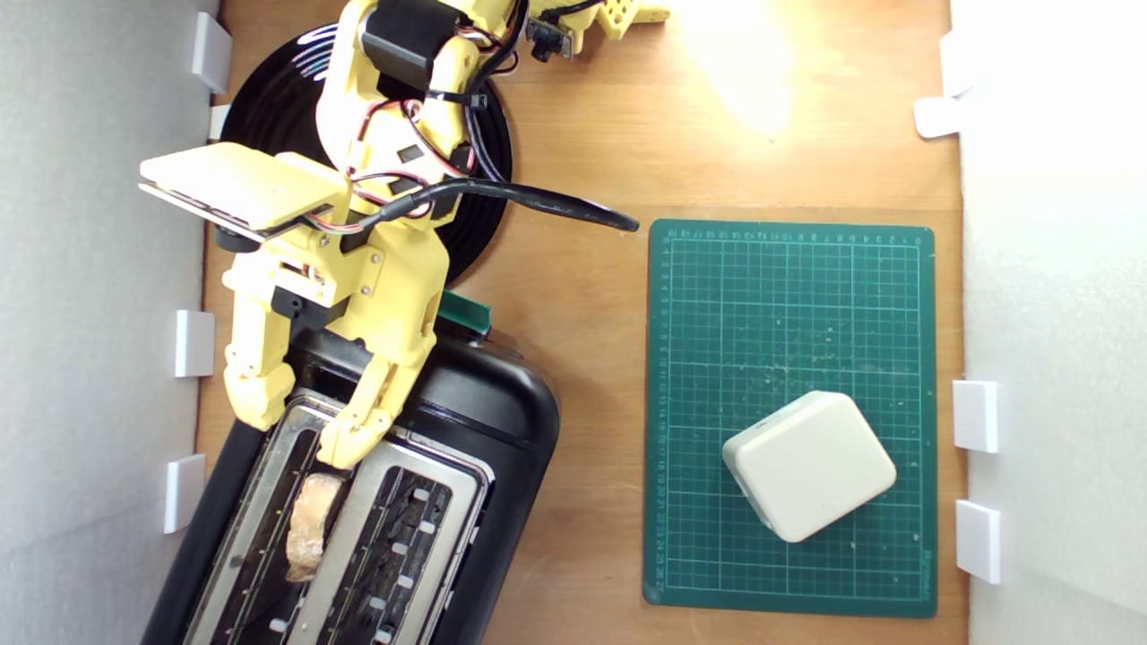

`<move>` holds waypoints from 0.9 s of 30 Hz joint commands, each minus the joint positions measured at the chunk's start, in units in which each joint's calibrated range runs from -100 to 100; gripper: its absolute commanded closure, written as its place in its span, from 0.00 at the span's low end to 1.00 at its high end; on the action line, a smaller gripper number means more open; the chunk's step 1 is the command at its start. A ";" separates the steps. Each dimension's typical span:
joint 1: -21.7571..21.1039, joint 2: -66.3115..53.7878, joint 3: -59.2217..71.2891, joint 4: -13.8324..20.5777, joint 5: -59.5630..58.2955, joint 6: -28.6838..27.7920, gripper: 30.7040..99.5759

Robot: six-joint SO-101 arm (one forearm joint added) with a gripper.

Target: Pick bread and place in toaster

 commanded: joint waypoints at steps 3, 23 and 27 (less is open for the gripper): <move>-0.03 -9.97 -1.50 -3.02 -0.38 -2.07 0.38; -20.58 -55.65 34.54 1.43 2.94 -42.77 0.38; -23.24 -63.14 44.53 1.43 6.02 -42.56 0.38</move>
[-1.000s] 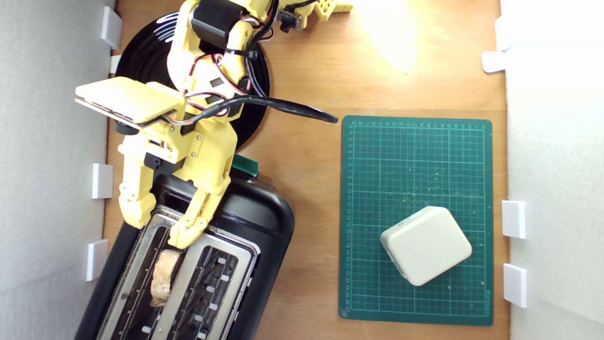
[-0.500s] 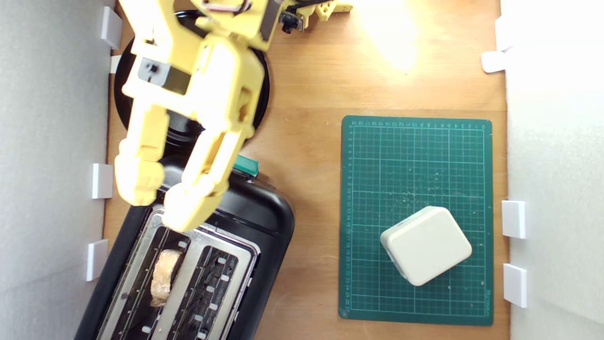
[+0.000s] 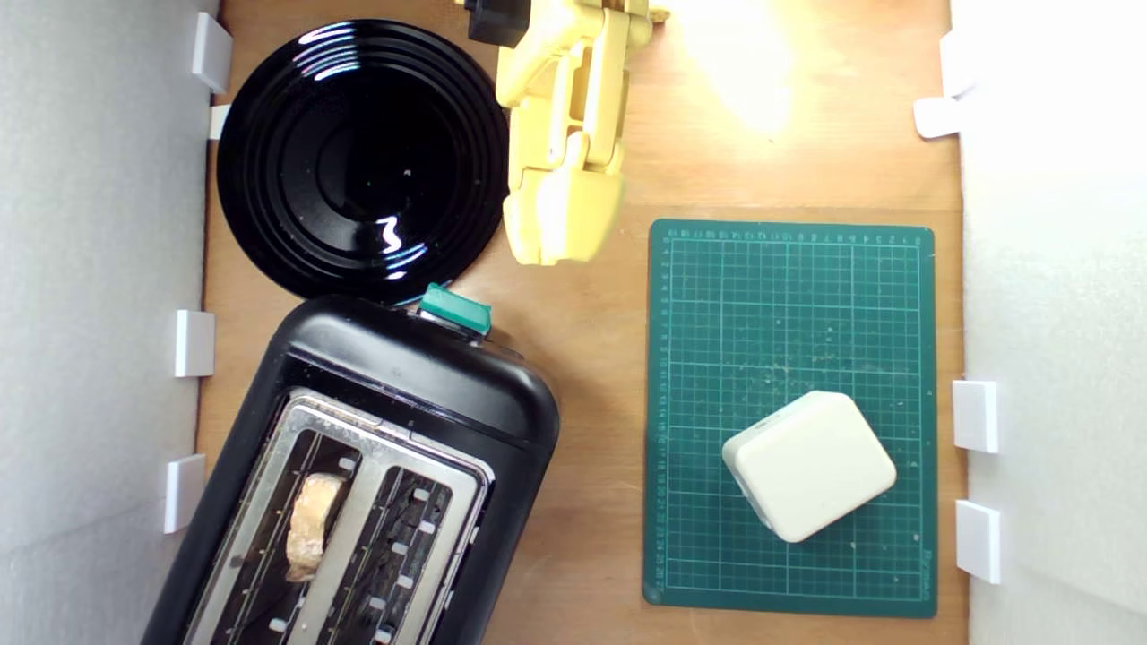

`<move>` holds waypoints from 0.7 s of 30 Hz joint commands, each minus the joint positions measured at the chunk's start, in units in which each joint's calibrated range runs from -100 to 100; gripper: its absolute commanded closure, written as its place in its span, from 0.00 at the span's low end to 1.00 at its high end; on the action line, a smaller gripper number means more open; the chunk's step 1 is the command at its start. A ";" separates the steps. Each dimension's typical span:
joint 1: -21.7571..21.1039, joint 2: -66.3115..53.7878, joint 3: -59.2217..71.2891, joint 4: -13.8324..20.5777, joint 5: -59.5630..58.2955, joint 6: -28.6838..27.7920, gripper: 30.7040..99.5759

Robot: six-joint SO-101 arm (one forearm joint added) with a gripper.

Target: Pick bread and place in toaster

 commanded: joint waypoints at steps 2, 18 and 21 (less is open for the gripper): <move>-4.12 -8.59 9.04 -0.46 4.76 1.65 0.38; -5.41 -34.39 47.08 -0.73 7.83 5.94 0.44; -5.41 -36.80 52.53 -0.64 8.09 7.35 0.56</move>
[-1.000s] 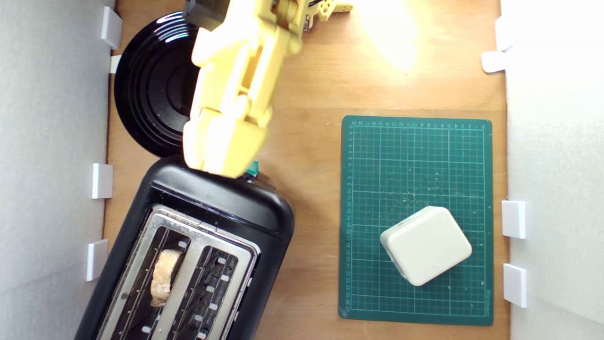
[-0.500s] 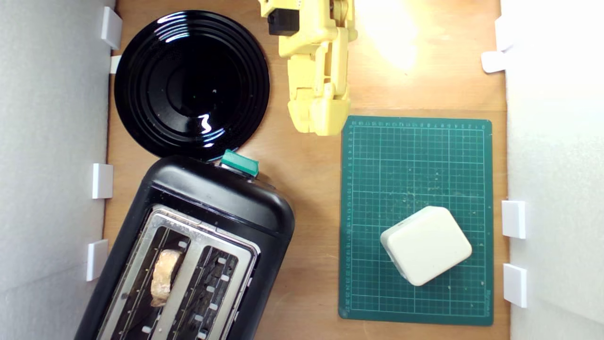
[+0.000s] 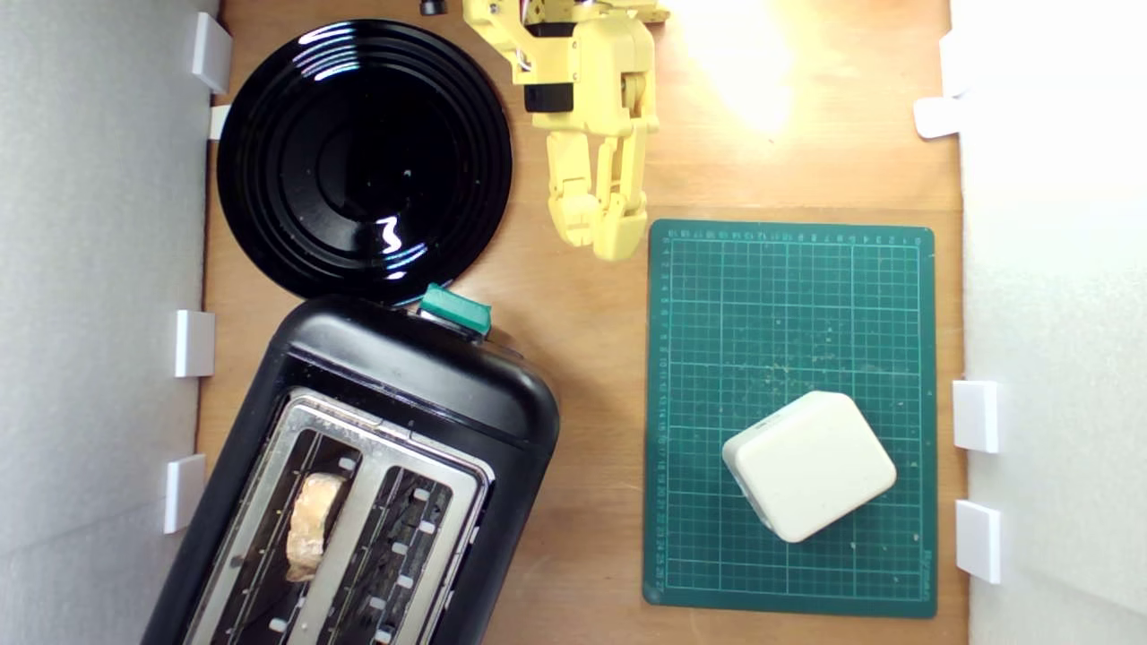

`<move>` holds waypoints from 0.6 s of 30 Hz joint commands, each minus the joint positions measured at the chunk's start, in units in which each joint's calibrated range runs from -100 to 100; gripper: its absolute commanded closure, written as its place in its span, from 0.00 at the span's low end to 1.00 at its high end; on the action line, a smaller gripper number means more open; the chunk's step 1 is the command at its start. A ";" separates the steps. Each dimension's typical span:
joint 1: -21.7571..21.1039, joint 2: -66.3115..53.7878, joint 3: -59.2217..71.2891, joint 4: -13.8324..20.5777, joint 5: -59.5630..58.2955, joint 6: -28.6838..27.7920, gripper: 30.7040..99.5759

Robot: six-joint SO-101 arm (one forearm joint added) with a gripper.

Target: Pick bread and place in toaster

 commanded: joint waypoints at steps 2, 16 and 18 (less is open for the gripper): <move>0.17 -2.78 6.61 -0.10 0.38 2.60 0.61; 0.57 -2.78 12.88 0.90 1.66 2.91 0.88; 0.25 -2.78 12.88 0.90 4.73 3.44 0.91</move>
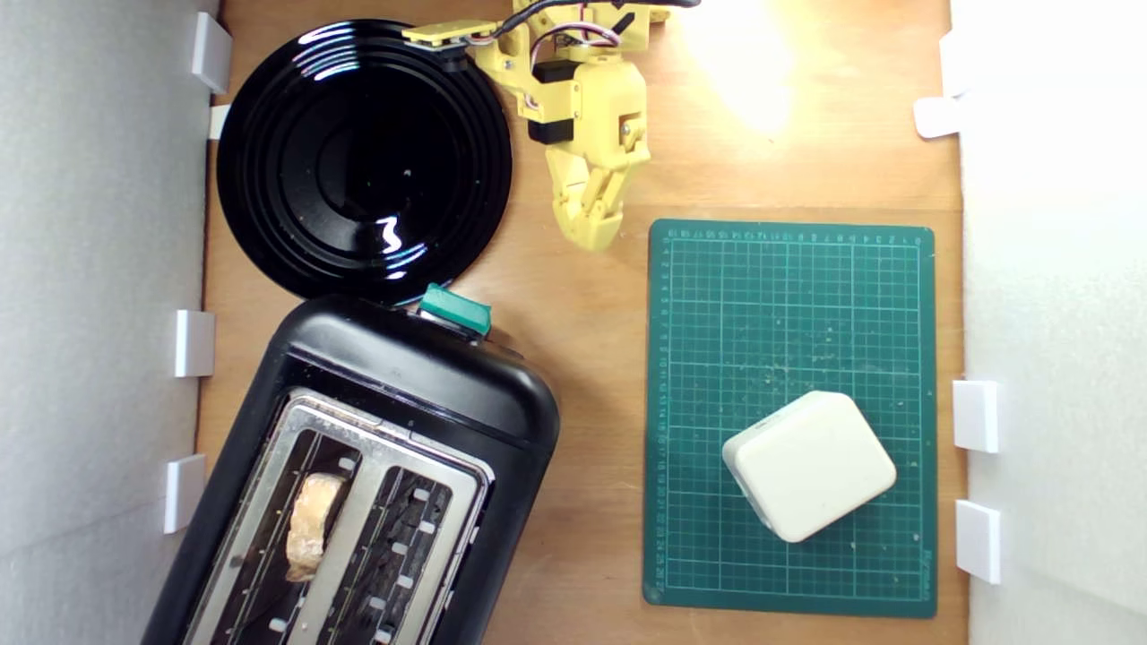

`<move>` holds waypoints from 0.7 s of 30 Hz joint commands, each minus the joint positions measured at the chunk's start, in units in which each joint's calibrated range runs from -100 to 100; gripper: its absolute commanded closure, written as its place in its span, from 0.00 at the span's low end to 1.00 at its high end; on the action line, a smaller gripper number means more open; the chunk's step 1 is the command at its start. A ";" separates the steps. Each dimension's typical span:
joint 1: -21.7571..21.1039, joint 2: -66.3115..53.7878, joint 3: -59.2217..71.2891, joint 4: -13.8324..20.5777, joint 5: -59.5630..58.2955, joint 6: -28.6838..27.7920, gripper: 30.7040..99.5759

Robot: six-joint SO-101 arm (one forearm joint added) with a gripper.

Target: Pick bread and place in toaster

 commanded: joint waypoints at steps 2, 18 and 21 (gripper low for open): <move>-0.11 -0.51 0.30 -0.27 6.45 1.53 0.92; -0.03 -0.51 0.30 0.01 13.96 1.79 0.94; -0.11 -0.51 0.21 0.01 13.87 1.48 0.94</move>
